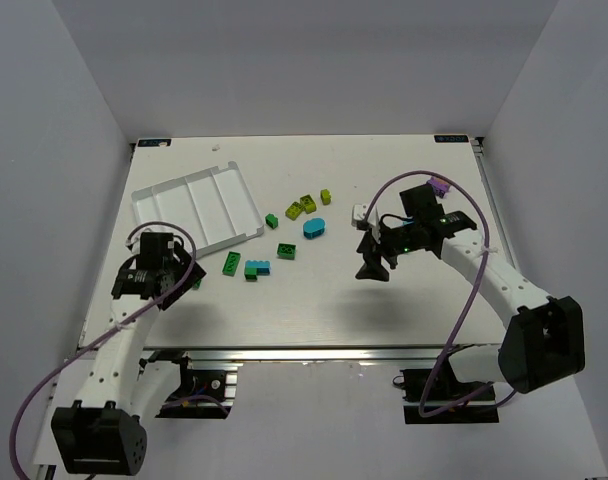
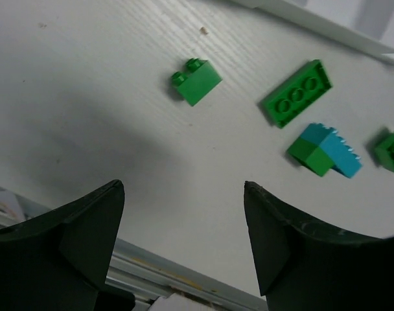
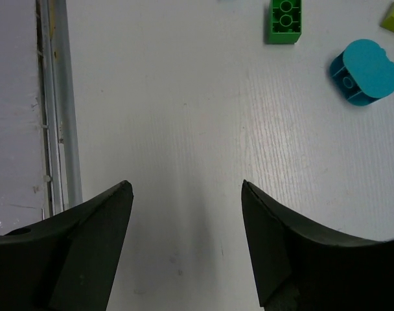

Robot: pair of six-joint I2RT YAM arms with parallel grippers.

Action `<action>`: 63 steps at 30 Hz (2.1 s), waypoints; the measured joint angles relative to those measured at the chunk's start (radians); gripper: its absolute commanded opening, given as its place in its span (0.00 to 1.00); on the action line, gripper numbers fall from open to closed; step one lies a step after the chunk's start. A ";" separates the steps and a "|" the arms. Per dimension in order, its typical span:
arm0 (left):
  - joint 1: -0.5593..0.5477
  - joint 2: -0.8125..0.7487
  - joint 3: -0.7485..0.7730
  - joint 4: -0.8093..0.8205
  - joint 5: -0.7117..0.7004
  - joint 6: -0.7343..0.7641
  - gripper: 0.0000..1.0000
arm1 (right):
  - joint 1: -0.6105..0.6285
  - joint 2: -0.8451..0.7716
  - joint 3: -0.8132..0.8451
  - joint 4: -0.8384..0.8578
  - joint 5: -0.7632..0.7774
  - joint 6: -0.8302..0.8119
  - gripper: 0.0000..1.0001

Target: Sort the legos into containers by color

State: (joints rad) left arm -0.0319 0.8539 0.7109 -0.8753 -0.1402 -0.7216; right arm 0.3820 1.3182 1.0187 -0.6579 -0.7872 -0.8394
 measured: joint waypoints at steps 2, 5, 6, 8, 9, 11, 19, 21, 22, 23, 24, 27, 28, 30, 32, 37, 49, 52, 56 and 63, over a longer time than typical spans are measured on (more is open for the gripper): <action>0.000 0.052 0.005 -0.022 -0.019 0.017 0.83 | 0.013 0.021 0.000 0.008 0.002 0.014 0.72; 0.000 0.117 0.005 -0.036 -0.032 0.031 0.82 | 0.018 0.050 0.000 0.011 0.004 0.029 0.70; 0.000 0.134 0.005 -0.034 -0.035 0.033 0.82 | 0.018 0.056 0.000 0.013 0.005 0.032 0.70; 0.000 0.171 0.005 -0.016 -0.038 0.034 0.82 | 0.018 0.059 0.000 0.021 0.006 0.039 0.70; 0.000 0.188 0.005 -0.002 -0.040 0.034 0.82 | 0.018 0.059 0.000 0.029 0.006 0.041 0.70; 0.000 0.232 0.005 0.038 -0.043 0.031 0.82 | 0.018 0.059 0.000 0.040 0.006 0.044 0.71; 0.000 0.376 0.004 0.218 -0.043 -0.012 0.77 | 0.018 0.059 -0.005 0.067 0.006 0.046 0.71; 0.000 0.399 0.004 0.248 -0.044 -0.020 0.74 | 0.018 0.059 -0.010 0.074 0.007 0.045 0.71; 0.000 0.411 0.004 0.262 -0.044 -0.022 0.71 | 0.018 0.059 -0.016 0.080 0.007 0.045 0.71; 0.000 0.421 0.004 0.273 -0.045 -0.025 0.70 | 0.018 0.061 -0.019 0.082 0.007 0.045 0.71; 0.000 0.433 0.004 0.283 -0.045 -0.027 0.69 | 0.018 0.063 -0.020 0.082 0.008 0.045 0.71; 0.000 0.462 0.005 0.305 -0.048 -0.029 0.66 | 0.018 0.071 -0.020 0.085 0.010 0.043 0.71; 0.000 0.471 0.004 0.312 -0.048 -0.029 0.65 | 0.018 0.074 -0.020 0.085 0.012 0.043 0.71; 0.000 0.485 0.004 0.323 -0.048 -0.032 0.61 | 0.018 0.079 -0.020 0.085 0.016 0.042 0.71; 0.000 0.495 0.003 0.336 -0.052 -0.035 0.61 | 0.018 0.082 -0.020 0.085 0.019 0.039 0.71; 0.000 0.508 -0.012 0.369 -0.063 -0.039 0.58 | 0.018 0.089 -0.020 0.085 0.023 0.024 0.71; 0.000 0.521 -0.034 0.396 -0.068 -0.046 0.23 | 0.018 0.091 -0.020 0.084 0.026 0.016 0.69; 0.000 0.501 -0.034 0.385 -0.066 -0.045 0.13 | 0.018 0.091 -0.019 0.084 0.026 0.015 0.67; 0.000 0.423 -0.034 0.352 -0.058 -0.038 0.08 | 0.018 0.091 -0.018 0.082 0.020 0.009 0.59; 0.000 0.270 0.006 0.270 -0.063 -0.030 0.05 | 0.018 0.087 -0.014 0.069 -0.033 -0.017 0.23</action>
State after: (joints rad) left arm -0.0319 1.1244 0.7166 -0.6048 -0.2028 -0.7513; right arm 0.3996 1.4048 1.0046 -0.5888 -0.8200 -0.8562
